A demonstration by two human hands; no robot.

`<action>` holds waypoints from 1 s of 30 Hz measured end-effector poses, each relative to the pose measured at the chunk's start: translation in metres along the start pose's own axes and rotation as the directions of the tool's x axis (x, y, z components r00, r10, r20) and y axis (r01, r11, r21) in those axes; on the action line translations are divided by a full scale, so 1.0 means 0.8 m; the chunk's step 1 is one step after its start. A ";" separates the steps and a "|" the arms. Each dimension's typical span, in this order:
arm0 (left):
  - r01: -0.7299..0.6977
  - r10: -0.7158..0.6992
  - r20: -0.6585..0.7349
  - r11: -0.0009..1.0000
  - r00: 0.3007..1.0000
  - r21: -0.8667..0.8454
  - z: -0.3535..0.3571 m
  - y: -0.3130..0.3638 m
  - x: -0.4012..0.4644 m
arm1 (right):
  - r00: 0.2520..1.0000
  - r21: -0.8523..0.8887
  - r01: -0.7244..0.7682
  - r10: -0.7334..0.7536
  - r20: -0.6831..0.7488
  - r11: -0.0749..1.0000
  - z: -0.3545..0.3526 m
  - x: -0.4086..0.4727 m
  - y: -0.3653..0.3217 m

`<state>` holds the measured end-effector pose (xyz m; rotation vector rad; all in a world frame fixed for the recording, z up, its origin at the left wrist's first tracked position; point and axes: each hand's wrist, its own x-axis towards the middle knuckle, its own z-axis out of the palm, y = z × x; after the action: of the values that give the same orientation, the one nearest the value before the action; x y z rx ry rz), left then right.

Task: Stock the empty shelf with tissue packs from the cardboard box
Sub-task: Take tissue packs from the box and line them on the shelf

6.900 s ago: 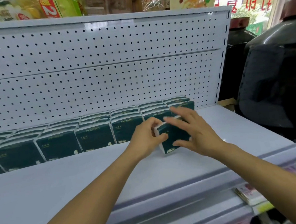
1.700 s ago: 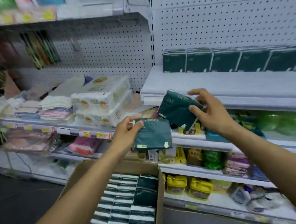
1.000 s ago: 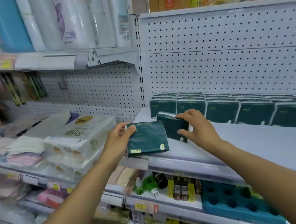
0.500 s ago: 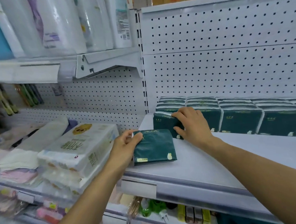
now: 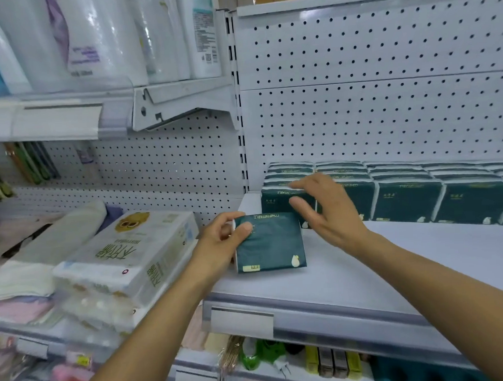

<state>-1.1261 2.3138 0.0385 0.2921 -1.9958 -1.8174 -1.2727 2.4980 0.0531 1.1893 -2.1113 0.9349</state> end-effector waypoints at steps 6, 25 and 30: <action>-0.084 0.070 0.181 0.994 0.981 0.071 0.040 -0.002 0.006 | 0.909 -0.033 0.055 -0.036 0.415 0.998 -0.032 -0.043 -0.014; -0.372 0.342 0.233 0.430 0.910 0.823 0.087 -0.027 0.115 | 0.996 -0.401 0.060 -0.026 0.089 0.914 -0.051 -0.043 0.118; -0.318 0.350 0.178 0.398 0.920 0.861 0.098 -0.029 0.120 | 0.999 -0.459 -0.009 0.030 0.038 0.888 -0.036 -0.033 0.121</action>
<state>-1.2489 2.3402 0.0277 0.1698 -2.5735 -0.3671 -1.3420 2.5695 0.0221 0.9477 -2.2146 0.3762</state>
